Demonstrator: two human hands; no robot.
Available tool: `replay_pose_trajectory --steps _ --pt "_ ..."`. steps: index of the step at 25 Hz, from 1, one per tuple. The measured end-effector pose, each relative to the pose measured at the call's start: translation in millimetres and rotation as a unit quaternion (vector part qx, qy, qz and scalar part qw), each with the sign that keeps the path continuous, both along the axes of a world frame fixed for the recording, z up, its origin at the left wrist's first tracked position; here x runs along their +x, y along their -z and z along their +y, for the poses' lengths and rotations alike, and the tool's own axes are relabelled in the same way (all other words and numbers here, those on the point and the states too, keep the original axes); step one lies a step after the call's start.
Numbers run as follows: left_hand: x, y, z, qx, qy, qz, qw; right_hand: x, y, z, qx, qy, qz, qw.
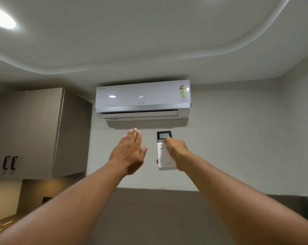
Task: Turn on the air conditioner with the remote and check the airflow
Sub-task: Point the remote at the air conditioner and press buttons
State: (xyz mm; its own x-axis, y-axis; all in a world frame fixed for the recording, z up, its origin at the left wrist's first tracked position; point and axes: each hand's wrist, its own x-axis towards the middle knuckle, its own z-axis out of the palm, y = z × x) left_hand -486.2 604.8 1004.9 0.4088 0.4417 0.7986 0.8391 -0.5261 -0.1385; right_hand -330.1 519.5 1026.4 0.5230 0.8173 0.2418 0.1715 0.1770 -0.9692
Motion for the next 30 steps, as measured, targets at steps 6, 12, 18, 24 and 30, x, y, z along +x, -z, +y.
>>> replay_pose_trajectory --steps 6,12,18,24,30 --pt "-1.0 0.4 1.1 0.000 0.001 -0.001 1.000 0.8 -0.3 -0.8 -0.002 -0.002 0.002 1.000" --pt "0.1 1.0 2.3 0.000 0.001 -0.002 1.000 3.7 -0.8 -1.8 0.003 0.000 0.001 1.000" --pt "2.0 0.3 3.3 0.004 -0.001 -0.005 1.000 4.4 -2.0 -2.2 0.006 0.001 0.002 1.000" --pt "2.1 -0.2 3.1 0.002 -0.004 -0.005 1.000 6.0 -1.0 -3.1 0.004 0.002 -0.005 1.000" --pt "2.8 -0.3 1.9 0.002 -0.006 -0.005 1.000 6.2 -3.2 -5.2 0.007 -0.002 0.000 1.000"
